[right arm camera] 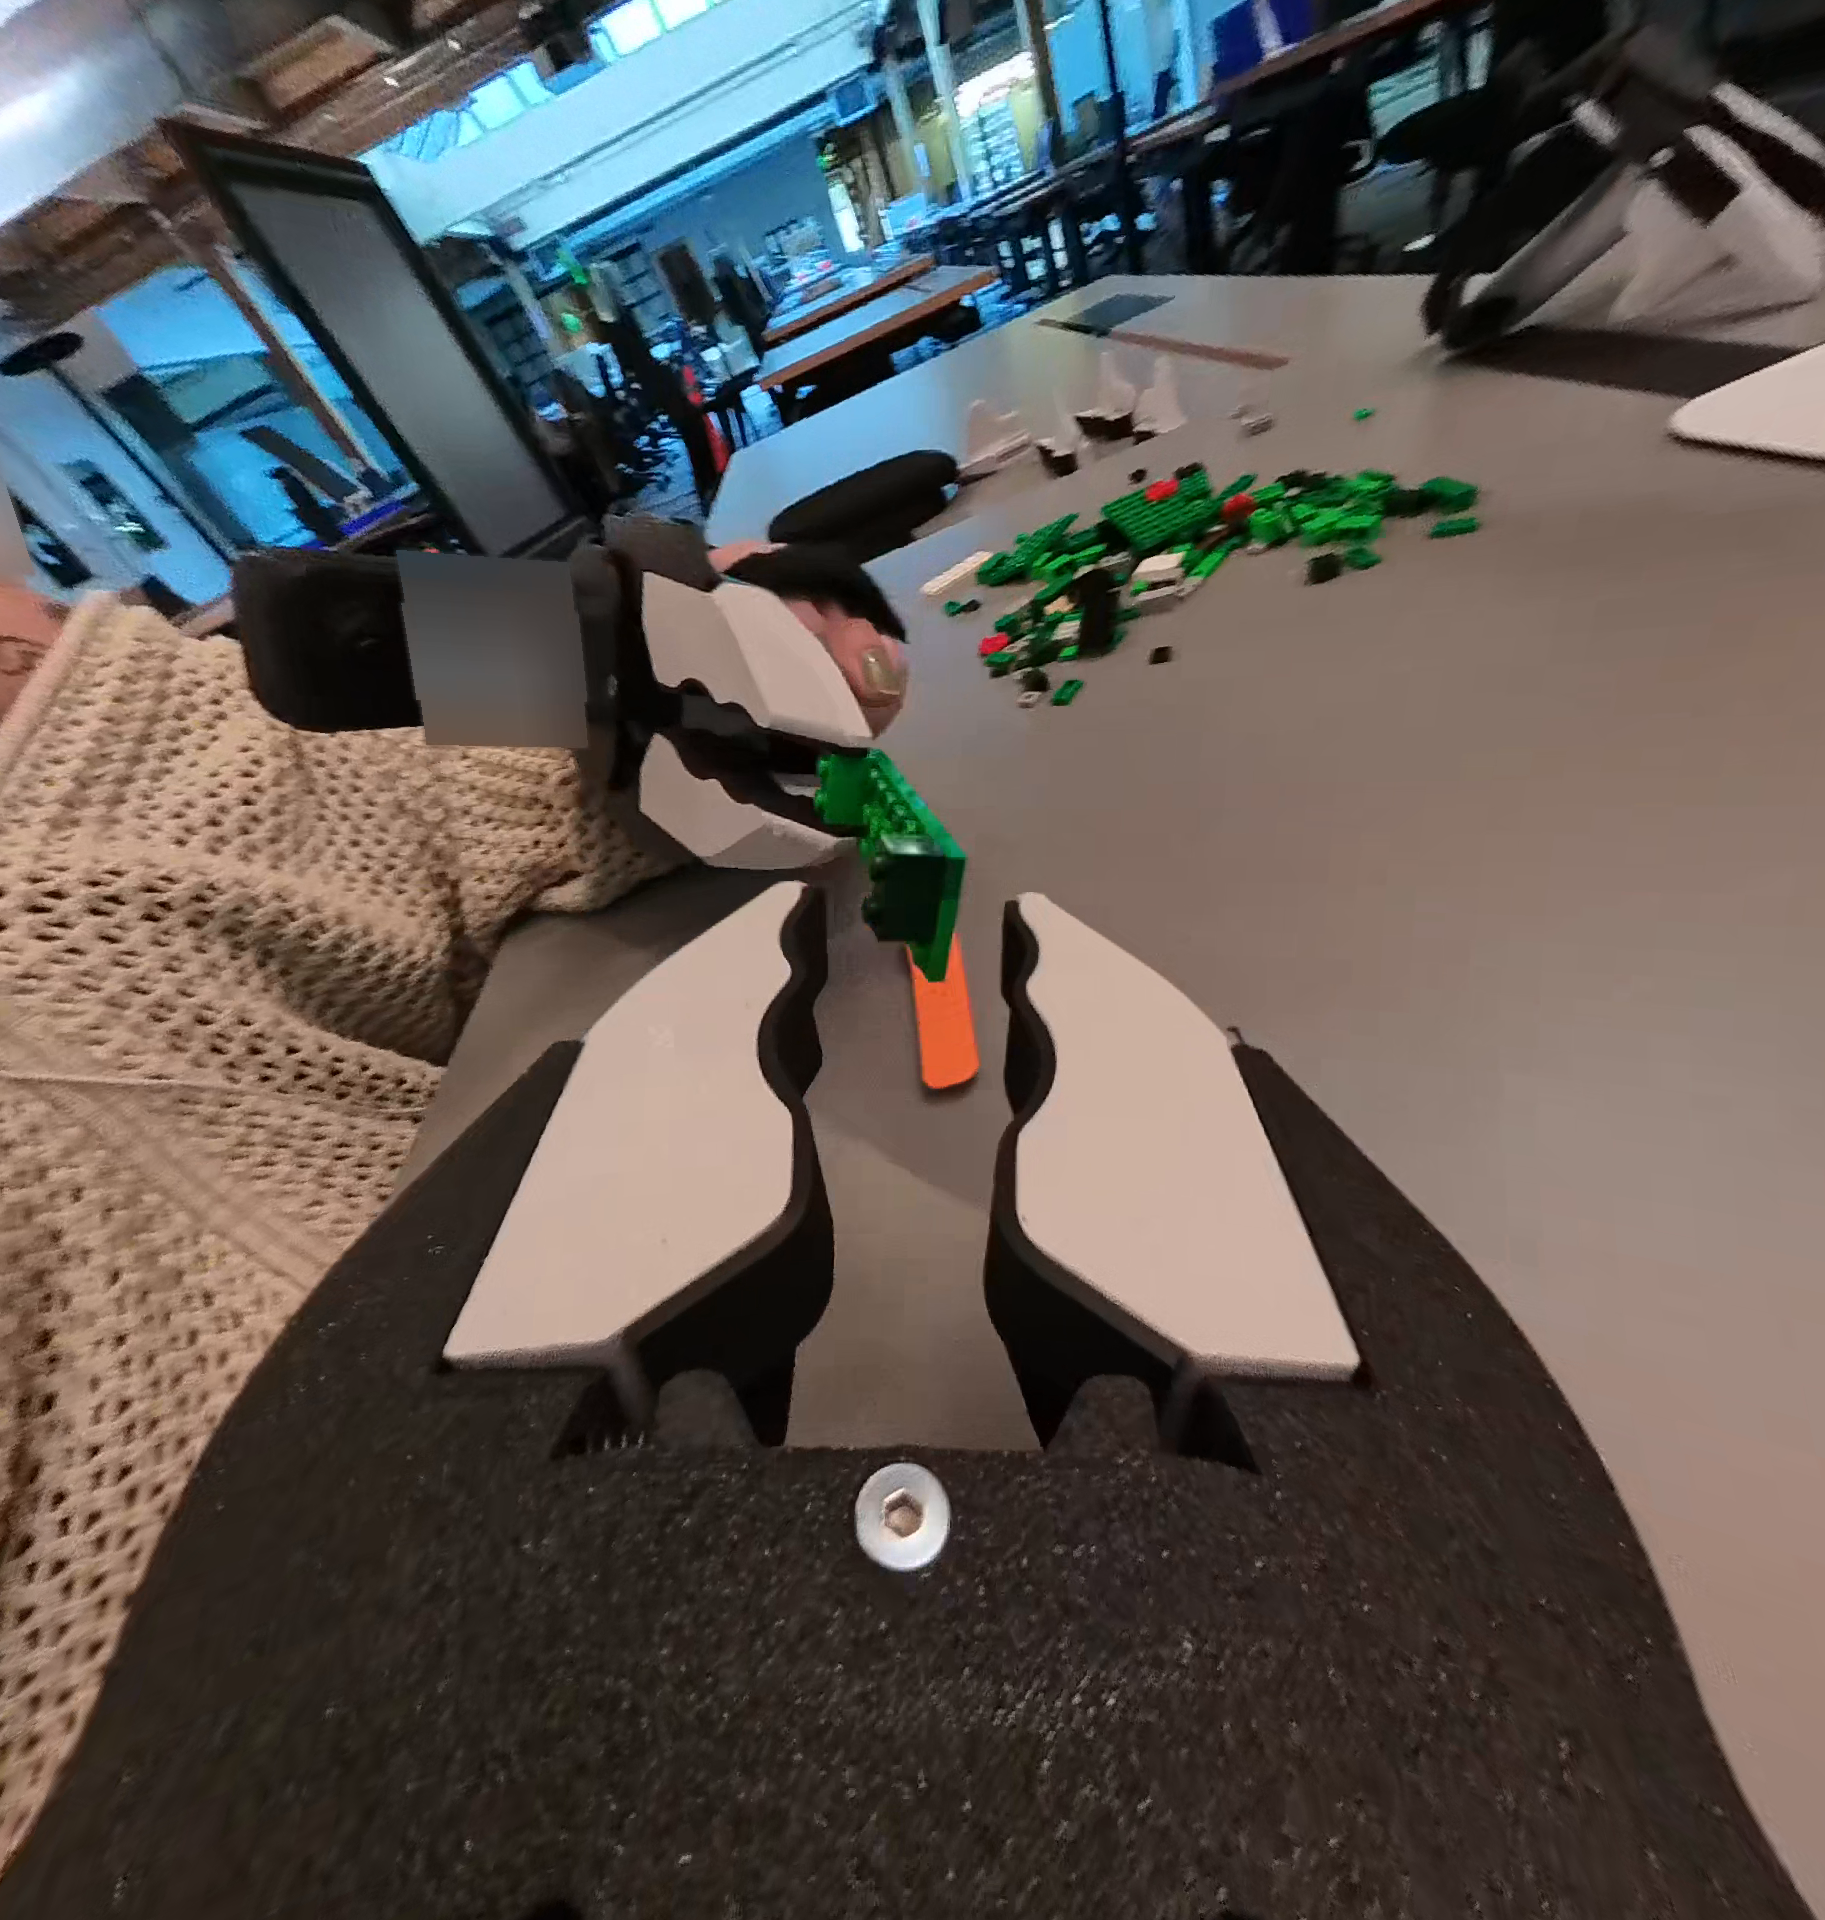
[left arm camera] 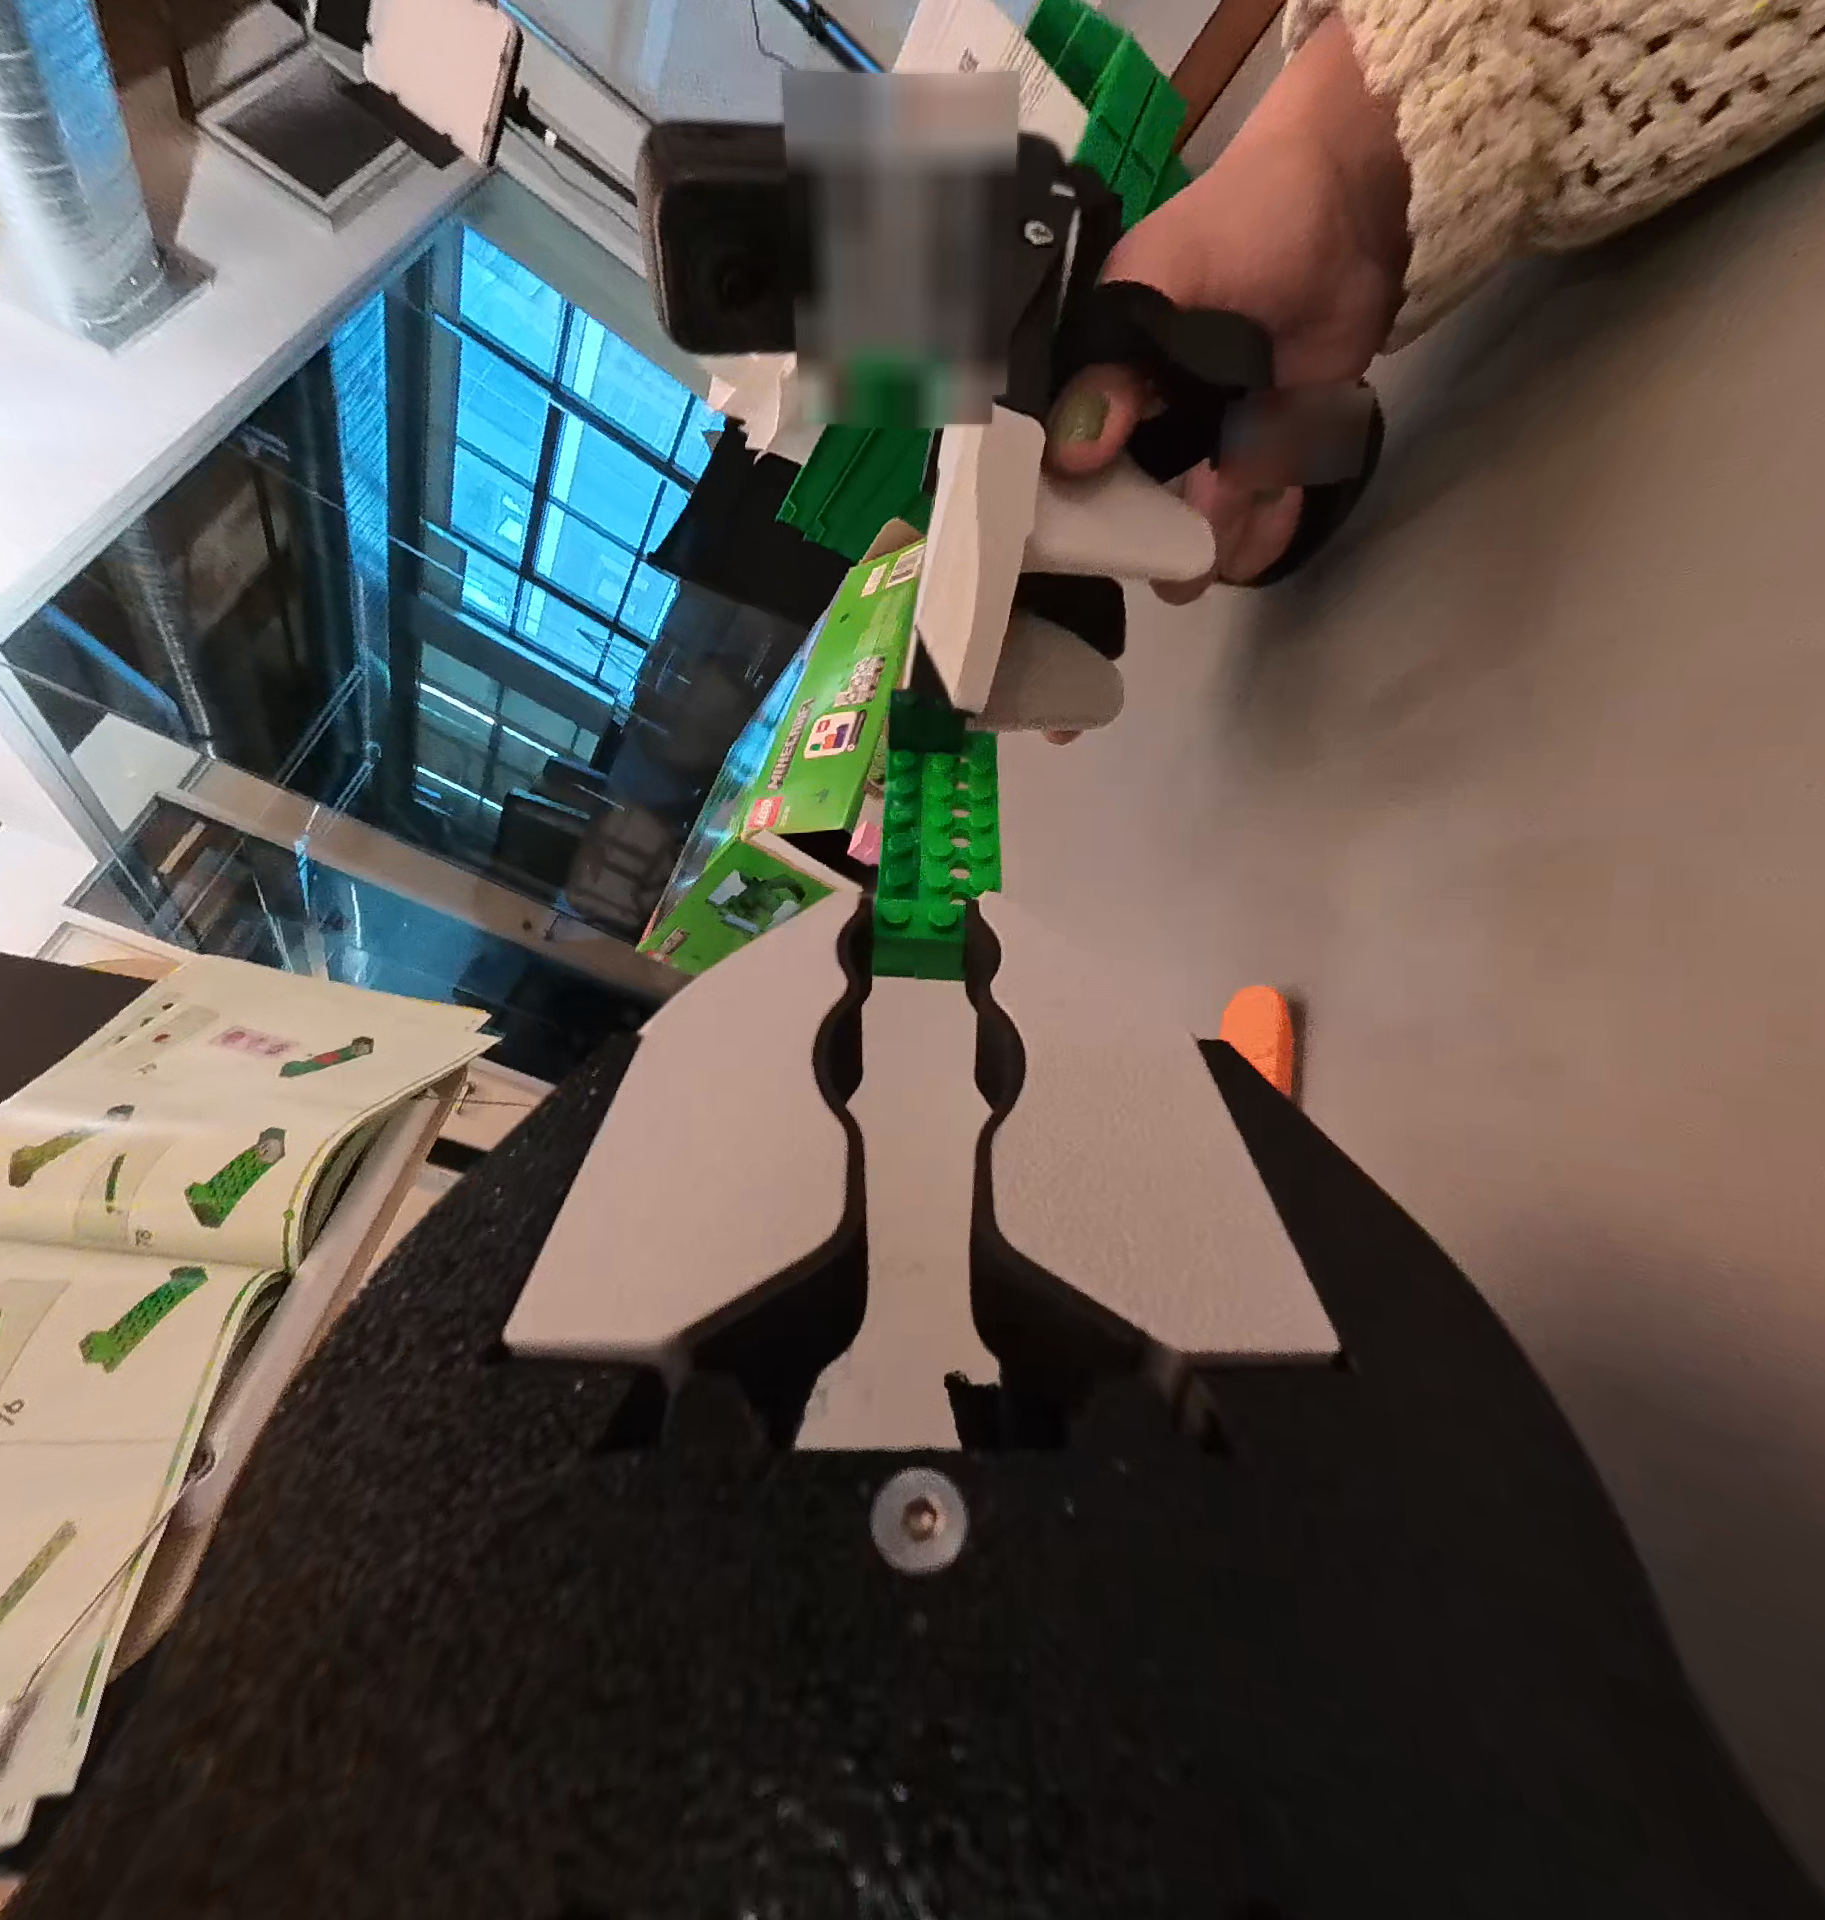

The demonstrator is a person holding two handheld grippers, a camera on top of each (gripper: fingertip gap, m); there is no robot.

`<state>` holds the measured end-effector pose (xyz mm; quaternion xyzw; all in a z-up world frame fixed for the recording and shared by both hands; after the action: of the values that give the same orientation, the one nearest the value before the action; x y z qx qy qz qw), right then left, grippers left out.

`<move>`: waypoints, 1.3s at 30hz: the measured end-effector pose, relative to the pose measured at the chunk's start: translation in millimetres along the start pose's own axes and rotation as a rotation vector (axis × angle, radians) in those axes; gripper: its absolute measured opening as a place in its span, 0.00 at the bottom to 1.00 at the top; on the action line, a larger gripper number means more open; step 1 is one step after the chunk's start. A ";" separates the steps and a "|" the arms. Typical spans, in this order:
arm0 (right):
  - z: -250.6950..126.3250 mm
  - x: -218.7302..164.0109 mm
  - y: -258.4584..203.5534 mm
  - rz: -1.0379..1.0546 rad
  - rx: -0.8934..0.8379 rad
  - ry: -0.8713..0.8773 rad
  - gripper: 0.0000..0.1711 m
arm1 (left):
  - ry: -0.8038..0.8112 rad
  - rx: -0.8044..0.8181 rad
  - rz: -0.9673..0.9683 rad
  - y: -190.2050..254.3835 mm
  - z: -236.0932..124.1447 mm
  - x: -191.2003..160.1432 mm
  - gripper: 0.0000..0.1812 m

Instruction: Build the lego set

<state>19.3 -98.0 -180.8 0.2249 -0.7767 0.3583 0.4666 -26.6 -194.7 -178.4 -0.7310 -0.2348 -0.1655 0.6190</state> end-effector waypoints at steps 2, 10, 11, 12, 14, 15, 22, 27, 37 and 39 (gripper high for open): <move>1.2 -1.3 -1.4 0.002 0.022 -0.011 0.14 | 0.010 -0.005 0.007 0.9 -1.0 0.6 0.09; -2.2 -0.9 -2.9 -0.027 0.025 -0.003 0.09 | -0.020 0.025 -0.031 -1.5 3.7 -1.6 0.28; -2.8 -0.8 -2.7 -0.029 0.020 0.000 0.09 | -0.026 0.017 -0.034 -0.7 4.7 -2.5 0.30; -3.4 -0.3 -2.9 -0.028 0.021 0.009 0.09 | -0.033 0.009 -0.034 0.6 5.7 -3.5 0.31; -4.4 1.7 -2.3 -0.029 0.016 0.035 0.09 | -0.047 -0.001 -0.023 3.7 7.9 -5.4 0.31; -5.2 3.0 -1.5 -0.034 0.006 0.049 0.09 | -0.054 -0.001 -0.014 4.9 9.0 -6.3 0.31; -29.3 16.1 17.2 -0.132 -0.322 0.221 0.09 | -0.202 0.125 -0.095 -8.0 14.7 -24.9 0.30; -49.1 21.0 24.3 -0.142 -0.547 0.395 0.09 | -0.280 0.108 -0.365 -19.6 16.5 -49.7 0.32; -9.5 25.9 5.5 -0.129 -0.352 0.357 0.09 | -0.187 0.069 -0.309 -9.3 15.4 -32.2 0.33; -3.5 28.5 2.4 -0.126 -0.331 0.368 0.09 | -0.180 0.058 -0.304 -5.6 16.4 -28.7 0.33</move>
<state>6.4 -94.2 -155.3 0.1243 -0.7112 0.2316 0.6520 -54.4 -181.8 -191.9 -0.6809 -0.4016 -0.1843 0.5841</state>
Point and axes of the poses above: each gripper's, where its closed fingertips meet, z out along the fingers, x out of its top, y = z × x across the jaws, the point moved 4 cm from there along -z, back along the fingers, and after that the axes turned 10 degrees about -y, right-handed, at the moved point
